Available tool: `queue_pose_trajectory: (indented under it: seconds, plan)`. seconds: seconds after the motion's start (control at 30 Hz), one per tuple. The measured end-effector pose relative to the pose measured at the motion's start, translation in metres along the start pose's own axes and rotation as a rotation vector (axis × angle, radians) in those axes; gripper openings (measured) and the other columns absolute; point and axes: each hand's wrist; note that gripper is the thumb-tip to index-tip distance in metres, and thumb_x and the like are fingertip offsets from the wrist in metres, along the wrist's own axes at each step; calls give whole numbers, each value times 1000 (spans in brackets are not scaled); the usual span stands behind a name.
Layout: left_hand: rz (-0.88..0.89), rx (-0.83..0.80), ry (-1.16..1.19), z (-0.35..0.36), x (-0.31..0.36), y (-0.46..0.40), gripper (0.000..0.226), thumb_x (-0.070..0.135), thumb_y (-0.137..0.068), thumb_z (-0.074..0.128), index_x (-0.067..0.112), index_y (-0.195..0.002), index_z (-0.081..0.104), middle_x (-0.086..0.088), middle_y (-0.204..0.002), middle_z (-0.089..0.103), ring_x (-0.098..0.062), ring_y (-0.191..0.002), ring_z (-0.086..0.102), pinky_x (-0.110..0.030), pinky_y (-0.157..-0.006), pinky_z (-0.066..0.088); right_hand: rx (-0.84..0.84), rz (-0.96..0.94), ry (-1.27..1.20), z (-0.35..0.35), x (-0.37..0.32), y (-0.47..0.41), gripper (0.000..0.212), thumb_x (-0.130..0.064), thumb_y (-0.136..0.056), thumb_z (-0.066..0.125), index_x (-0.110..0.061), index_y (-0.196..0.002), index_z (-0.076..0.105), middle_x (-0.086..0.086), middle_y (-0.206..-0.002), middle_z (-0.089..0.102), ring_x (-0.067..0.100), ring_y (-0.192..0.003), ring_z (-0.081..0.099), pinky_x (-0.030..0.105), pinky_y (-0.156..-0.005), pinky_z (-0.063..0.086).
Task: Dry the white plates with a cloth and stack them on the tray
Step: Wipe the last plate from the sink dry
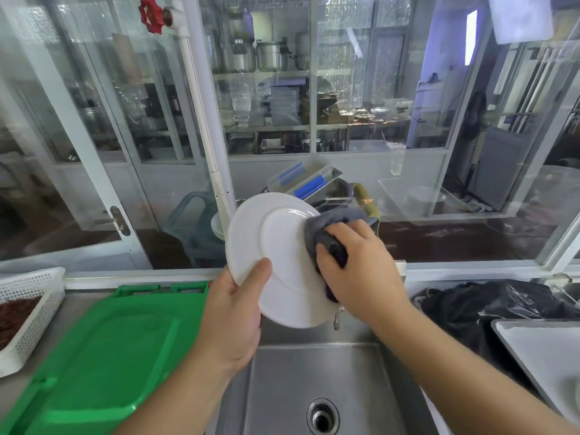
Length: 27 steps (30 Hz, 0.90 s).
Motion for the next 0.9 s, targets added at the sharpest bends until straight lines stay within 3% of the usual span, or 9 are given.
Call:
queue_pose_trajectory:
  seconds: [0.13,0.2,0.33,0.4,0.5,0.6,0.7,0.77,0.9]
  plan:
    - [0,30,2,1,0,-1,37,21,-82,75,12,-118,73,-15,-119,77,-36,-120,68,-54,-108,51,-56,-158,-153,7,-15,44,21,-37,-93,64,-33,-114,67,-8,-111,59,26,-95,62,42,-84,55]
    - [-42,5,18,2,-2,1,35,24,-83,68,11,-114,77,-17,-117,77,-35,-115,71,-48,-97,59,-86,-205,-181,6,-19,44,26,-39,-95,61,-31,-118,71,-11,-114,61,24,-99,62,42,-86,55]
    - [-95,-100,-25,3,-4,8,26,25,-84,71,21,-107,82,-17,-114,78,-28,-104,76,-33,-78,63,-26,-270,-75,-3,-23,11,25,-26,-97,70,-20,-120,77,-2,-119,69,27,-104,63,42,-95,50]
    - [-98,-137,-97,3,-5,9,22,28,-87,79,26,-108,81,-14,-115,78,-28,-106,76,-34,-80,62,16,-346,-29,-9,-28,-4,23,-22,-97,73,-19,-119,79,-1,-117,72,22,-104,59,38,-98,45]
    - [-85,-208,-188,3,-8,13,37,42,-81,77,29,-116,78,-10,-120,77,-31,-115,72,-44,-87,60,-31,-448,-13,-17,-36,-19,22,-27,-99,71,-20,-118,80,0,-116,70,19,-110,50,30,-104,36]
    - [-121,-213,-92,3,-8,17,39,37,-79,78,26,-116,79,-13,-119,77,-30,-109,75,-35,-79,62,-148,-453,48,-21,-42,-32,26,-33,-101,69,-23,-123,78,2,-128,68,27,-118,53,29,-110,33]
    - [-131,-189,-57,6,-5,20,29,26,-85,72,25,-113,80,-14,-117,78,-29,-104,76,-33,-72,62,-154,-426,-1,-23,-46,-43,23,-27,-102,67,-19,-120,79,3,-123,73,24,-112,60,24,-103,36]
    - [-128,-180,-45,8,-2,22,26,21,-85,74,24,-110,81,-15,-115,78,-30,-104,76,-34,-71,62,-112,-361,-17,-23,-43,-50,22,-27,-102,65,-18,-116,79,5,-113,76,25,-105,64,25,-90,37]
    - [-52,-180,-38,11,6,21,22,16,-89,76,28,-106,83,-13,-115,79,-27,-109,75,-35,-84,63,-71,-52,-54,-21,-20,-64,25,-40,-103,58,-25,-112,76,-4,-92,75,14,-81,64,26,-68,45]
Point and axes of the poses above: each hand's wrist, its own y-axis away from the middle knuckle, its own z-axis out of the palm, x = y × z
